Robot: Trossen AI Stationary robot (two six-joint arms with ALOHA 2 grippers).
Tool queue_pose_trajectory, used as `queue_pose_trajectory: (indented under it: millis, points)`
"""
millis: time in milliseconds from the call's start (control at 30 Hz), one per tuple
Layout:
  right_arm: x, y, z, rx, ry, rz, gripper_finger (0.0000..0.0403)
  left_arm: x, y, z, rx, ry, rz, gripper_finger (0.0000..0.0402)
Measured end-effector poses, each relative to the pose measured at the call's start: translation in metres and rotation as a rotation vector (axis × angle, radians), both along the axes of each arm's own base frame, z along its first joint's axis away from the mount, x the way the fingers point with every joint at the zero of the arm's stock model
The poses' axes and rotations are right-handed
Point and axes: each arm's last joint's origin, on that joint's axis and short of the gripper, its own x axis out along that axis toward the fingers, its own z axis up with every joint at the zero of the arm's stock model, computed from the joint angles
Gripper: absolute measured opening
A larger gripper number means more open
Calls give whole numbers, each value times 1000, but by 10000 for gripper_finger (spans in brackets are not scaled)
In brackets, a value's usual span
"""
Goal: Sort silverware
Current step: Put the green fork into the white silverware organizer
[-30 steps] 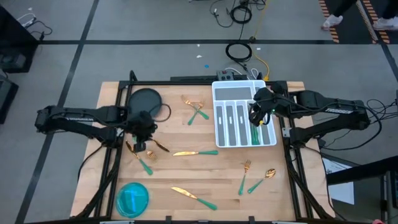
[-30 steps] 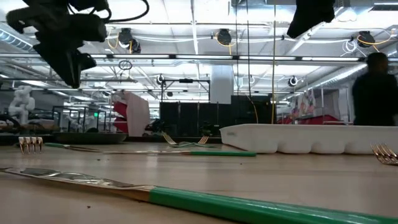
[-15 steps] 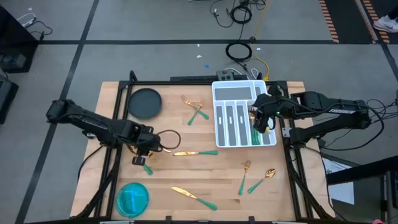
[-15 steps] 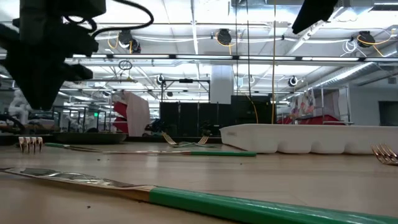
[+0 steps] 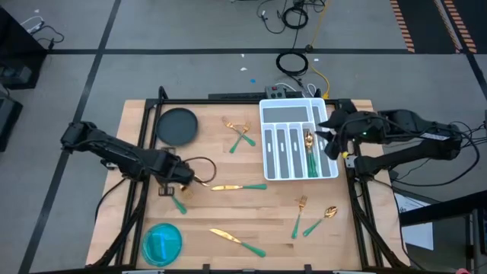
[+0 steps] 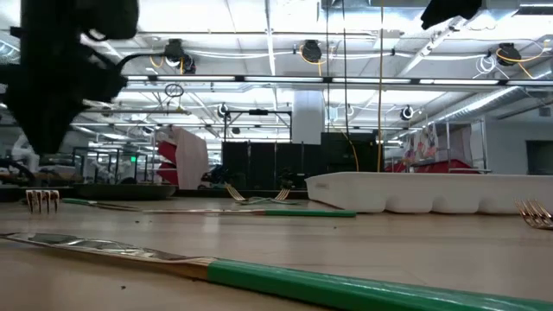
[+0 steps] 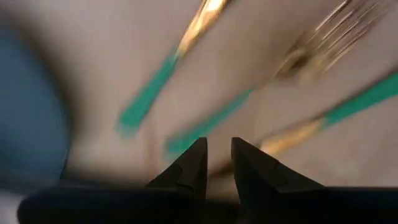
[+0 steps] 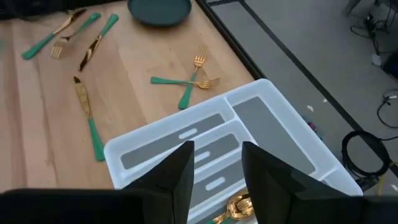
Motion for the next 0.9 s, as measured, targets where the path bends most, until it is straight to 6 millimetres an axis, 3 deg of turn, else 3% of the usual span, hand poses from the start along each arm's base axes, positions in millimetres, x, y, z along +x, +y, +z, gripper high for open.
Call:
queue_pose_trajectory:
  millis: [200, 333, 433, 700, 900]
  points:
    - [-6, 0, 2, -13, -13, 12, 128, 6, -2, -5, -46, -75, 120, 82]
    - [-7, 0, 3, -16, -14, 13, 128, 20, 2, -6, 4, -285, 599, 82]
    - [-8, 0, 2, -16, -5, 14, 128, 20, 5, -6, 43, -342, 924, 82]
    - [-10, 0, 0, -20, 30, 20, 144, 21, 5, -5, 82, -445, 1472, 82]
    - [-10, 1, -1, 18, 36, 66, 190, 23, -6, -6, 3, -418, 1554, 82]
